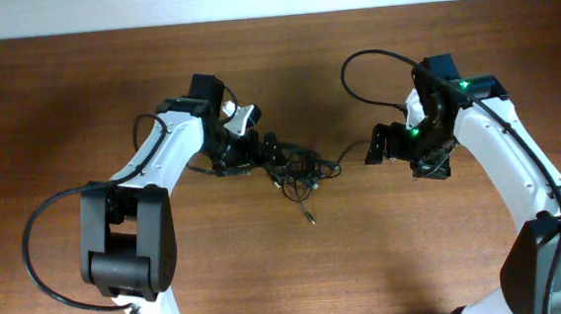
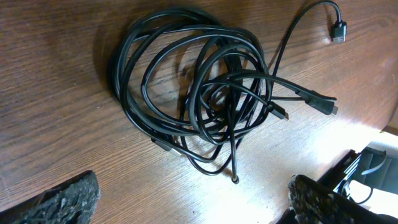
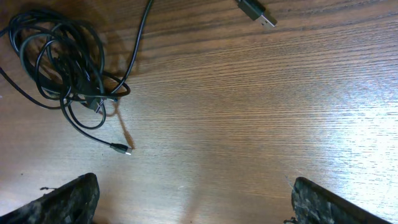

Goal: Untangle cables

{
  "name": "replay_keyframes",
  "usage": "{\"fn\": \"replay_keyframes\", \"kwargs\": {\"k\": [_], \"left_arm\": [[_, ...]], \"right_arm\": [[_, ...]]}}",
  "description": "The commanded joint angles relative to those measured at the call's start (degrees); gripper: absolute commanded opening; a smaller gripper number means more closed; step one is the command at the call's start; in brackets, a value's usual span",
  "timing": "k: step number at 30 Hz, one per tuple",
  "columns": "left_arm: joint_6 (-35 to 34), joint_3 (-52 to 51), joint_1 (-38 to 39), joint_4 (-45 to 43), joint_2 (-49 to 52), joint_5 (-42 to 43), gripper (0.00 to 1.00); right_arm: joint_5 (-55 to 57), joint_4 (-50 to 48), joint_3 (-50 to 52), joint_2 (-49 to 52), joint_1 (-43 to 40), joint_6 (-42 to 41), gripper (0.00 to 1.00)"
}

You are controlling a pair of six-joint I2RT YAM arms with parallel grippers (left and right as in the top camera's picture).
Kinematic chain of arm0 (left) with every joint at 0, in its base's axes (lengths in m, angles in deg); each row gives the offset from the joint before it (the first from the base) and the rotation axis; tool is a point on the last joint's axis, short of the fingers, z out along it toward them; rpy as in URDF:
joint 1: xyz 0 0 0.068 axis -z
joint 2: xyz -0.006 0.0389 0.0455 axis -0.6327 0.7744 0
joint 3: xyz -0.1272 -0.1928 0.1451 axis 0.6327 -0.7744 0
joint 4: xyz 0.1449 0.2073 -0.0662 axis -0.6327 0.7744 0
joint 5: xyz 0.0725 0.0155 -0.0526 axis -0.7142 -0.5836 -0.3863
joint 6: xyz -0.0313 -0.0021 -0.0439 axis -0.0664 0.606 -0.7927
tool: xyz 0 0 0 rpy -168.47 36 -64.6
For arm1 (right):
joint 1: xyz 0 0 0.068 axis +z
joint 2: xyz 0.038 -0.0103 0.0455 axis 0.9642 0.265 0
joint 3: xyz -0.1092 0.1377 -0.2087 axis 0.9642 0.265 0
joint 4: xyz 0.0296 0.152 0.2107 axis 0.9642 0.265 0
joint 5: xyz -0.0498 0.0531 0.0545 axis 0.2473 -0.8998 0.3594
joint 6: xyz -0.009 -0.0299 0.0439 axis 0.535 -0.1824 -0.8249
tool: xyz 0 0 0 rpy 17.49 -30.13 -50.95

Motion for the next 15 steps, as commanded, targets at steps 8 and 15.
{"fn": "replay_keyframes", "kwargs": {"k": [8, 15], "left_arm": [[0.31, 0.66, 0.02, 0.09, -0.11, -0.39, 0.99], [0.31, 0.66, 0.02, 0.09, -0.11, -0.39, 0.99]], "right_arm": [[0.70, -0.22, -0.92, -1.07, -0.37, 0.46, 0.98], [-4.48, -6.43, -1.36, -1.09, -0.33, 2.58, 0.98]]}}
